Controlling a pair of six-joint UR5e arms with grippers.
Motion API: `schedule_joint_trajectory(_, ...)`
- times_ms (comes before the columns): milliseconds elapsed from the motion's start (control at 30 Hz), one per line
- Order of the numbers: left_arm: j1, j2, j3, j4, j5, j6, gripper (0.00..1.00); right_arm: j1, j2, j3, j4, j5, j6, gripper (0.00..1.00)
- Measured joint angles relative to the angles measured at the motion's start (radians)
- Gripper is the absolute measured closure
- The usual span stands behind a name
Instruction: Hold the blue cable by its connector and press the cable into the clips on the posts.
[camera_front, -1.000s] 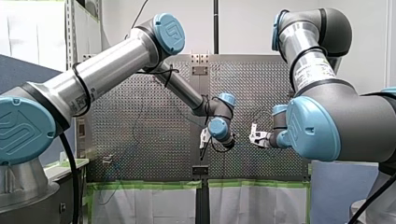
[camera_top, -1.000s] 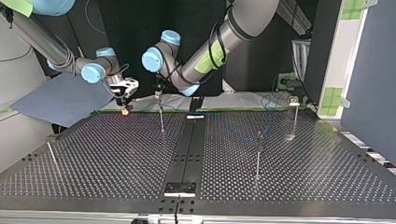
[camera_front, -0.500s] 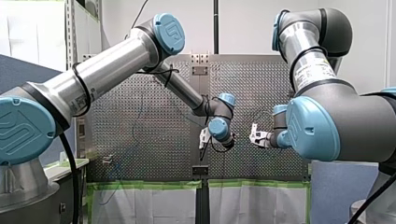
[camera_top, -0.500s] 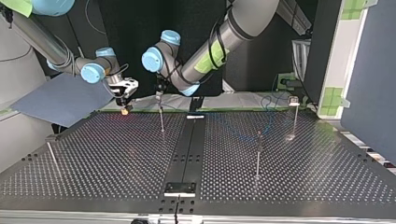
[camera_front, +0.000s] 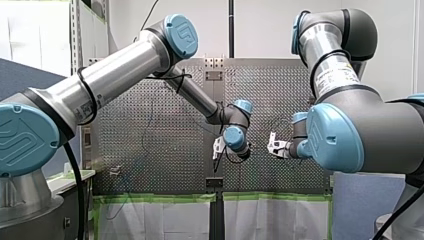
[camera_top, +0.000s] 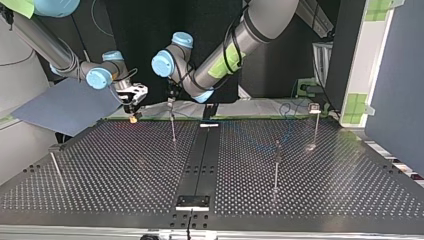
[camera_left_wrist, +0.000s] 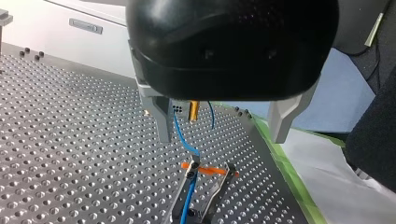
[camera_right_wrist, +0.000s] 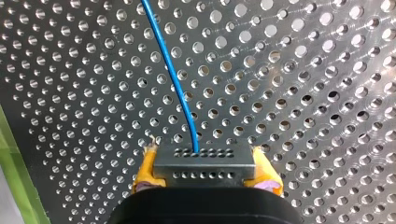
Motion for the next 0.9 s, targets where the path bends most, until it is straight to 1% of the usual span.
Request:
schedule_joint_trajectory(167, 0.0, 0.0, 0.0, -0.004, -0.007, -0.01, 0.0, 0.0, 0.0, 0.0, 0.0, 0.0, 0.0, 1.0)
schedule_joint_trajectory(500, -0.002, 0.0, 0.0, -0.008, -0.055, -0.016, 0.0, 0.0, 0.001, 0.0, 0.0, 0.0, 0.001, 1.0)
schedule_joint_trajectory(767, -0.005, 0.0, 0.0, -0.008, -0.06, -0.019, 0.0, -0.002, 0.001, 0.0, 0.0, 0.0, 0.001, 1.0)
schedule_joint_trajectory(900, -0.011, 0.0, -0.004, -0.009, -0.076, -0.02, 0.0, -0.003, 0.001, 0.0, 0.0, -0.001, 0.0, 1.0)
